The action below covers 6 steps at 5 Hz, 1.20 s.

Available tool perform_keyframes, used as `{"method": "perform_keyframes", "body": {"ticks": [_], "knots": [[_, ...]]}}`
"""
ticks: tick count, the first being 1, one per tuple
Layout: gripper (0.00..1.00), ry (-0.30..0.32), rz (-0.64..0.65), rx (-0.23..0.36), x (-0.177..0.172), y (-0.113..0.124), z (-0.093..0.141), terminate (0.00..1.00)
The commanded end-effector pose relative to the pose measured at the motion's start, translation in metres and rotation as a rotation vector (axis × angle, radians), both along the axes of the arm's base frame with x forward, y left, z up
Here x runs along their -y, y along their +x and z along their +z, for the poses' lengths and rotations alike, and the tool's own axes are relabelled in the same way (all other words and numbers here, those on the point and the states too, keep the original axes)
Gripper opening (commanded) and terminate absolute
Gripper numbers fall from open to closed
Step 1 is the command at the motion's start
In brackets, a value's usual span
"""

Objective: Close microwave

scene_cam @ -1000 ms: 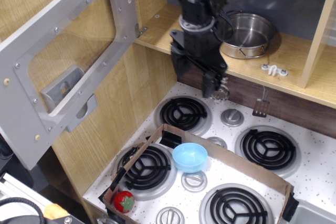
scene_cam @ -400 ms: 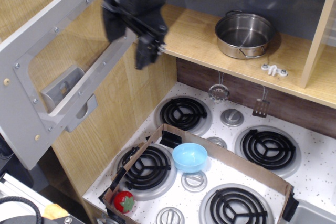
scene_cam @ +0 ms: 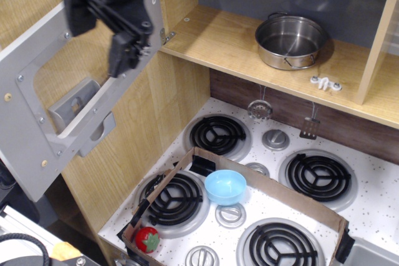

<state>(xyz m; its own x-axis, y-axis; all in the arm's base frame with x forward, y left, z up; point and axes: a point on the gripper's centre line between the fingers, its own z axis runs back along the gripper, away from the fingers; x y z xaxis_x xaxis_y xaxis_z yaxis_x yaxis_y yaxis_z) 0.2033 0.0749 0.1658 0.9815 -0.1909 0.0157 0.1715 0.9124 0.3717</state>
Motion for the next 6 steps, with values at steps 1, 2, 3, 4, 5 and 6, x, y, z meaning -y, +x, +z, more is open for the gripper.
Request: {"method": "perform_keyframes", "body": {"ticks": [1,2,3,4,5,6], "knots": [[1.0,0.091,0.079,0.057,-0.029,-0.031,0.012,0.0],[1.0,0.113,0.073,0.081,-0.056,-0.041,0.011,0.0],[1.0,0.119,0.071,0.082,-0.078,-0.045,0.007,0.0],[1.0,0.096,0.049,0.087,-0.092,-0.047,-0.001,0.0],[1.0,-0.02,0.065,0.088,-0.092,-0.041,-0.018,0.0],[1.0,-0.078,0.086,0.088,-0.073,-0.028,-0.03,0.0]]}}
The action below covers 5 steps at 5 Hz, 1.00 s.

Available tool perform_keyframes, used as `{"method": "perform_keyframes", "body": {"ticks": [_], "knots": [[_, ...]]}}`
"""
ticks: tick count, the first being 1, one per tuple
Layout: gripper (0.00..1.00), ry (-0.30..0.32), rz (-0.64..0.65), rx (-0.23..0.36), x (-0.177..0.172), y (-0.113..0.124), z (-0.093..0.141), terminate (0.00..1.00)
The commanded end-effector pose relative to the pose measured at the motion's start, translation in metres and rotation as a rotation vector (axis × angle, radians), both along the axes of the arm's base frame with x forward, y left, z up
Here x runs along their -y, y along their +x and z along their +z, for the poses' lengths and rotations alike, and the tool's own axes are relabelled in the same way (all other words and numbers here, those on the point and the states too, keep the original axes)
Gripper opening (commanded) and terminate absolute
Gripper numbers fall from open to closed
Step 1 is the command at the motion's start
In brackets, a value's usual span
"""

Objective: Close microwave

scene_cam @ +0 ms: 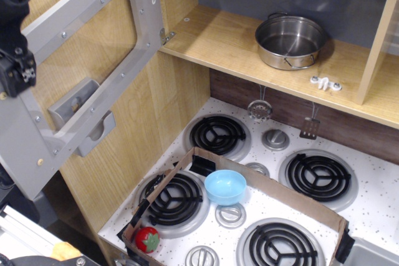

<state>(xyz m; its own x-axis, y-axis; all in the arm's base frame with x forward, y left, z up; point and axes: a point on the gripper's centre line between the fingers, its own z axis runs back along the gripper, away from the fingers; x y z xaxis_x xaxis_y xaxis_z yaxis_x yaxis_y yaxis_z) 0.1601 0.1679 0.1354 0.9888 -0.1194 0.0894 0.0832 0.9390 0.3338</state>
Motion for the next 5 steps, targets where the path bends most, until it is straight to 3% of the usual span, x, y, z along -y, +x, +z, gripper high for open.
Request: {"method": "perform_keyframes", "body": {"ticks": [1,4,5], "knots": [[1.0,-0.074,-0.004,0.049,0.046,0.033,-0.011,0.0],[1.0,-0.056,-0.099,0.101,0.137,0.086,0.001,0.0],[1.0,-0.111,-0.157,0.128,0.151,0.099,0.024,0.0]]}}
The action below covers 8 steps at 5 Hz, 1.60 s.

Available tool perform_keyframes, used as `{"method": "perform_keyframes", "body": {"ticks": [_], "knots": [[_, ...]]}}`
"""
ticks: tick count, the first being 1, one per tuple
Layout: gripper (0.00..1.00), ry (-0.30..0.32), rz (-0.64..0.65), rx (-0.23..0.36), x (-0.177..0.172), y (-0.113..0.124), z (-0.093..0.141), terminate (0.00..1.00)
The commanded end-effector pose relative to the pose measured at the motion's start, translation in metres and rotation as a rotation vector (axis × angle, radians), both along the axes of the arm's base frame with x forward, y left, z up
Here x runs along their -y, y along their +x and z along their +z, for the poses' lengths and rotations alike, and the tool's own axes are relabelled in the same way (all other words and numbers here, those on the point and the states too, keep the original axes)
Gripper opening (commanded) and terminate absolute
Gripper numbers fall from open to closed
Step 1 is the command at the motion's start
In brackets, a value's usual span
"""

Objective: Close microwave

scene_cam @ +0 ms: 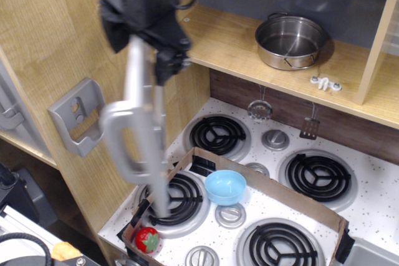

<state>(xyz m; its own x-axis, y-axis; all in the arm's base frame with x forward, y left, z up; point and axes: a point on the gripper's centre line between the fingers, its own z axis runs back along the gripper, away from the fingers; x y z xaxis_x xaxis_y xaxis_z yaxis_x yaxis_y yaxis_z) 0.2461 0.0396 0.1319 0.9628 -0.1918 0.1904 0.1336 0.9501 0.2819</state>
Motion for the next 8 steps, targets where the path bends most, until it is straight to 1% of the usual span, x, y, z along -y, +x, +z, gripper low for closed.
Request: {"method": "perform_keyframes", "body": {"ticks": [1,2,3,4,5,6,7,8], "knots": [[1.0,0.013,-0.097,0.05,0.033,0.024,0.069,0.0],[1.0,0.032,-0.133,0.062,0.039,0.025,0.114,0.0],[1.0,0.038,-0.118,0.066,0.039,0.02,0.131,0.0],[1.0,0.033,-0.039,0.022,0.034,0.005,0.103,0.0],[1.0,0.015,0.017,0.003,0.03,-0.016,0.065,0.0],[1.0,-0.01,0.057,-0.018,0.023,-0.028,0.033,0.0],[1.0,-0.047,0.045,-0.031,0.017,-0.023,0.009,0.0],[1.0,-0.07,-0.029,0.005,0.016,0.0,0.006,0.0]]}}
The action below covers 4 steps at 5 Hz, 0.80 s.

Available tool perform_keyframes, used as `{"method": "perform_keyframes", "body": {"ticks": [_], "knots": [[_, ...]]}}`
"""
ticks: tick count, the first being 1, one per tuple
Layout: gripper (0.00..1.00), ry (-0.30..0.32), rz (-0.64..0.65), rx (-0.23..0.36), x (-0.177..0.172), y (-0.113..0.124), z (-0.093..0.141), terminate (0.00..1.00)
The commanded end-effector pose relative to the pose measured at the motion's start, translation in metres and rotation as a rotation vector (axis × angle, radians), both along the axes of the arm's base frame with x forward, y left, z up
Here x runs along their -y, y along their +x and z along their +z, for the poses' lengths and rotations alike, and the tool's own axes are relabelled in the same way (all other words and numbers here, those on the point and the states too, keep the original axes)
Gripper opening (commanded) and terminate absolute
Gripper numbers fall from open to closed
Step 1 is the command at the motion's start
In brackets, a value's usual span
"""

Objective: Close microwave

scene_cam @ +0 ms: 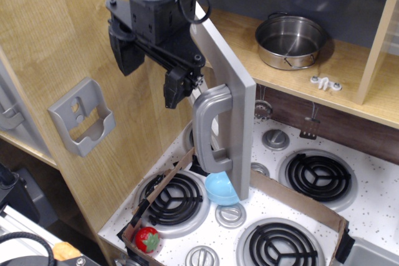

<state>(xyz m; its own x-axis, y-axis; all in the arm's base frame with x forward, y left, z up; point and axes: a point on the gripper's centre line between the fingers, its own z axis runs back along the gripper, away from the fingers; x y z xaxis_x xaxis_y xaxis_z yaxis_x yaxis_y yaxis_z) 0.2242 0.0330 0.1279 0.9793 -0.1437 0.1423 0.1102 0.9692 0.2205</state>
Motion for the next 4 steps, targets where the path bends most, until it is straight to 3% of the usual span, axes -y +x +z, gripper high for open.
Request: {"method": "perform_keyframes", "body": {"ticks": [1,3,4], "knots": [[1.0,-0.016,-0.145,0.114,0.019,0.052,0.015,0.0],[1.0,-0.032,-0.274,0.207,0.051,0.108,0.019,0.0],[1.0,-0.021,-0.339,0.201,0.061,0.13,0.022,0.0]]}}
